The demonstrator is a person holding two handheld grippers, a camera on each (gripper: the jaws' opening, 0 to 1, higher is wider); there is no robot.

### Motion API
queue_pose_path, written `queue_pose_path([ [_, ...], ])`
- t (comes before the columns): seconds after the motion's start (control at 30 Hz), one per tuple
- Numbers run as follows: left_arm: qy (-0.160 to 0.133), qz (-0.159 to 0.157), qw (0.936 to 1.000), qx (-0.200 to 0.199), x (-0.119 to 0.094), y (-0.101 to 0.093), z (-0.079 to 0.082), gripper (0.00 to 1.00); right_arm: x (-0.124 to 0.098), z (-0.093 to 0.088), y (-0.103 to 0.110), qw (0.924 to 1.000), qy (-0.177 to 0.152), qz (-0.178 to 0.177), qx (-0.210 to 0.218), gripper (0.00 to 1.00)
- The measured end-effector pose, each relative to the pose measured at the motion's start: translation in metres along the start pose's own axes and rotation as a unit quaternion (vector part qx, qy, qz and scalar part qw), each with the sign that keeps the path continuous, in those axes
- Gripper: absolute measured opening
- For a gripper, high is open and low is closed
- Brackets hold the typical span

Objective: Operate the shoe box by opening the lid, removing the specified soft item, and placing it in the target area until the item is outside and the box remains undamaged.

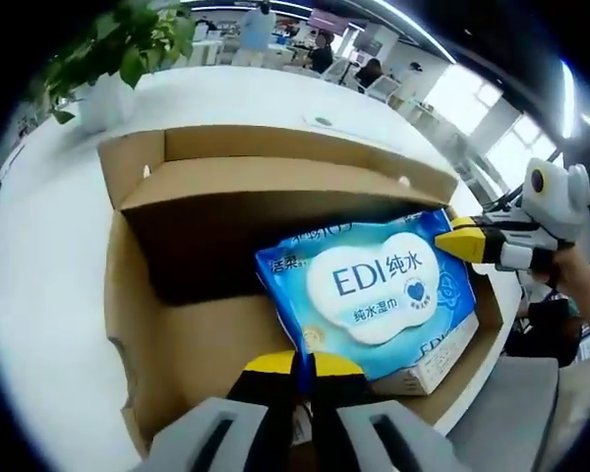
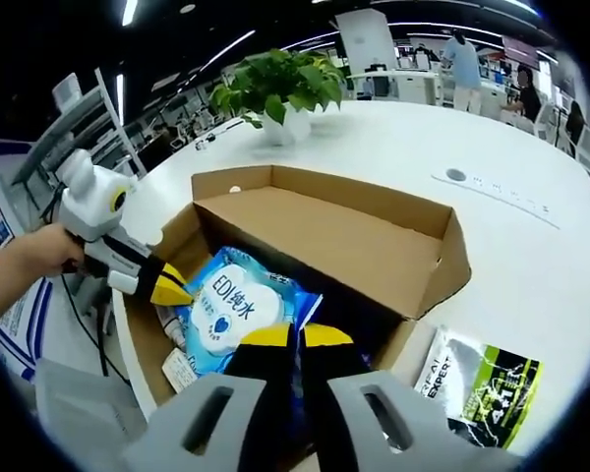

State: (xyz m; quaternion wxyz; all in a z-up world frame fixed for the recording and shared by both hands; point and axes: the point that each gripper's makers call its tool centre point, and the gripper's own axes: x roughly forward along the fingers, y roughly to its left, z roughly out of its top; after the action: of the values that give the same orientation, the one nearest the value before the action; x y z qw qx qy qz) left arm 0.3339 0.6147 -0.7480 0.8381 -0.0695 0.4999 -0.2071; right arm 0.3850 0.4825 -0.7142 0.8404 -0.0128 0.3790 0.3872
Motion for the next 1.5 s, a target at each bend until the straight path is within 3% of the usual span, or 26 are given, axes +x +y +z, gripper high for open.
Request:
queue_pose_path([
  [0.37, -0.024, 0.002, 0.9995, 0.02, -0.022, -0.012, 0.005, 0.0, -0.01, 0.01, 0.003, 0.9993, -0.023, 0.007, 0.028, 0.0],
  [0.83, -0.053, -0.026, 0.9982, 0.007, -0.035, -0.031, 0.019, 0.0, -0.035, 0.021, -0.001, 0.9974, -0.044, 0.011, 0.056, 0.0],
  [1.2, -0.072, -0.057, 0.9956, 0.015, -0.045, -0.059, 0.032, 0.0, -0.06, 0.031, -0.011, 0.9949, -0.069, 0.005, 0.074, 0.0],
  [1.5, -0.095, -0.085, 0.9918, 0.013, -0.045, -0.089, 0.051, 0.0, -0.089, 0.037, -0.032, 0.9916, -0.091, -0.012, 0.091, 0.0],
])
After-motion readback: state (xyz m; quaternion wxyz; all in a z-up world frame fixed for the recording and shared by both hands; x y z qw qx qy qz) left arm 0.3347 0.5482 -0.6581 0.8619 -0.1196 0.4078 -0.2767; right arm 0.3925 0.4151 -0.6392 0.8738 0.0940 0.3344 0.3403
